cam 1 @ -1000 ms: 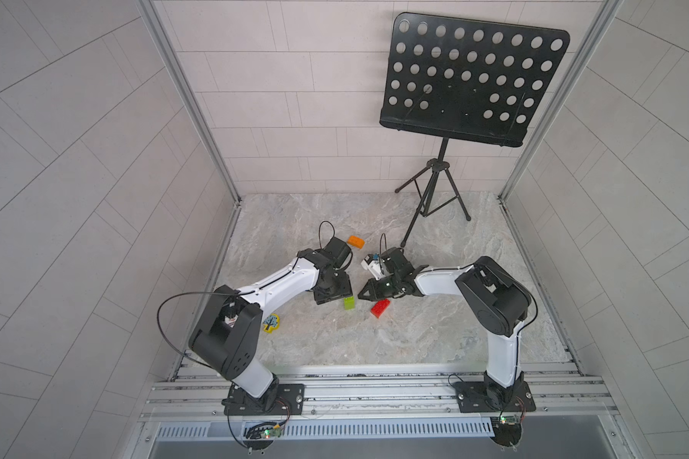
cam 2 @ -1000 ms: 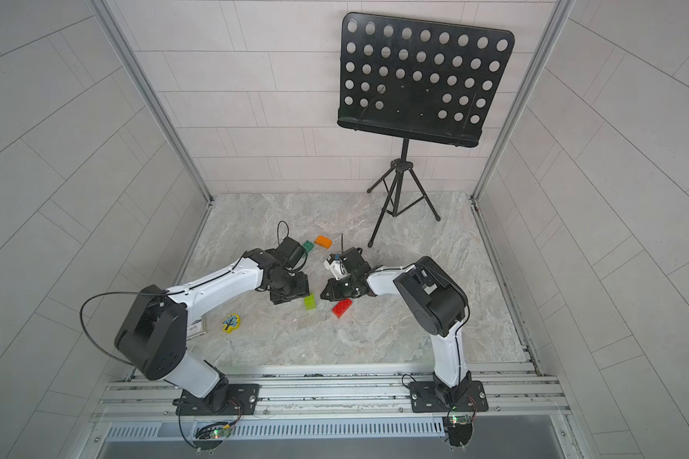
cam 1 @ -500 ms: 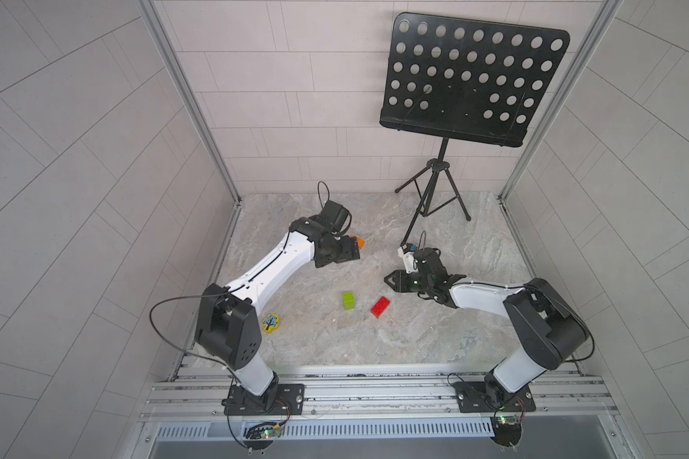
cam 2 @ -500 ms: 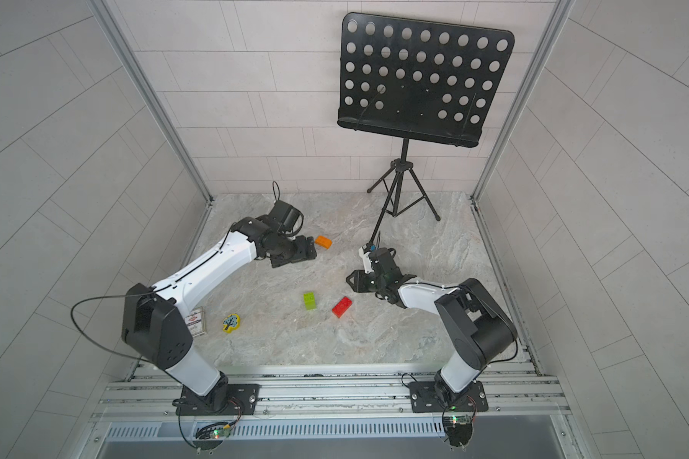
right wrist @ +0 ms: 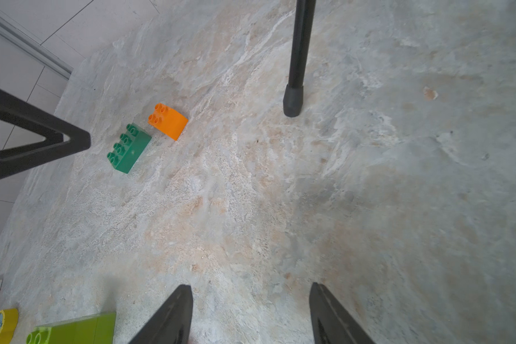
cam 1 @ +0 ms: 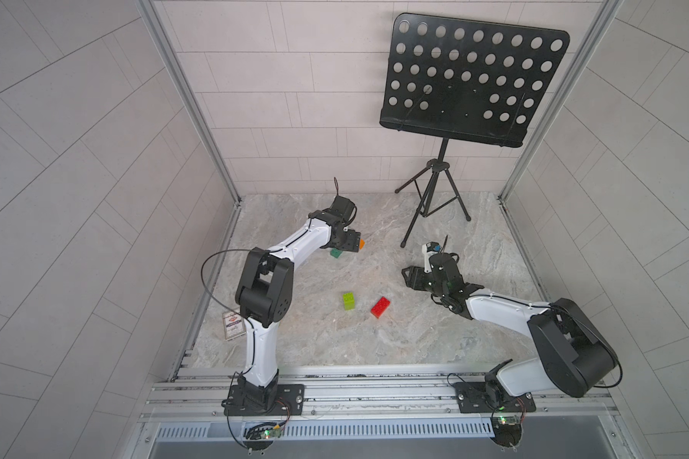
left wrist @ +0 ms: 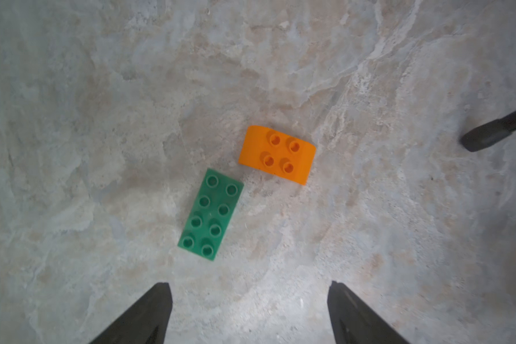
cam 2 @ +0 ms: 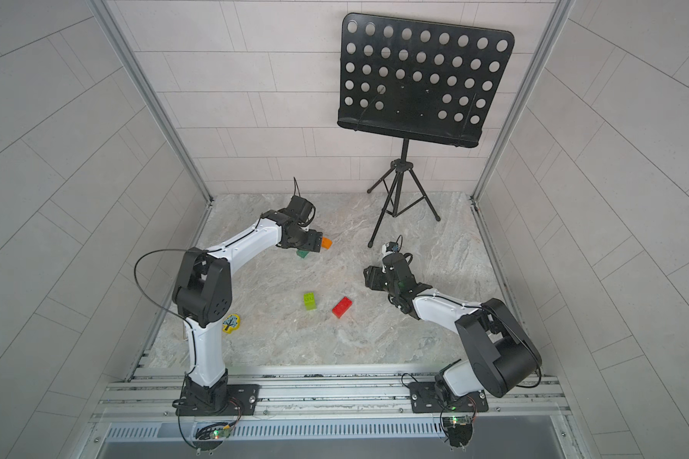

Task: Assemble an ice cream with lego
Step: Pick up the lego brick from the center of the board.

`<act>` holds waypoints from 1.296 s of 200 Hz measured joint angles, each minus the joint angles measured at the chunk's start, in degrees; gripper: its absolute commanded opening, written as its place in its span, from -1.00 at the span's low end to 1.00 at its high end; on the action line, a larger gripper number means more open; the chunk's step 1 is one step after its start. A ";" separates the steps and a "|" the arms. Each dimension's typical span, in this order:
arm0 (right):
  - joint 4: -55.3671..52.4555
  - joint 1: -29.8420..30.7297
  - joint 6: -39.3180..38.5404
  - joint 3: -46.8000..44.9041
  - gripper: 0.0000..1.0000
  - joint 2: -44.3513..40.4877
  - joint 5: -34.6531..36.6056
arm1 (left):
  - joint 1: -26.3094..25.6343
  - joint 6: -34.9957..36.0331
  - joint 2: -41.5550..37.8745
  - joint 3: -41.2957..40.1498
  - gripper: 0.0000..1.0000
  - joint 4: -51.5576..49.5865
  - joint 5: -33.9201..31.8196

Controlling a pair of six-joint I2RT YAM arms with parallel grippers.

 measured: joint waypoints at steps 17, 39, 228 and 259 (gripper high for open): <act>-0.02 -0.17 0.02 0.02 0.35 0.00 -0.11 | 2.73 1.40 4.22 3.96 0.67 0.20 1.95; -0.02 -0.37 0.02 0.02 0.35 0.00 -0.61 | 5.25 2.38 7.80 5.62 0.63 -0.48 3.41; -0.48 -1.09 0.11 1.86 0.35 2.84 -4.02 | 3.32 4.04 7.67 0.44 0.54 4.15 10.54; -0.39 -1.09 0.24 2.45 0.35 3.02 -4.79 | 2.86 4.90 6.21 -2.49 0.55 7.45 11.39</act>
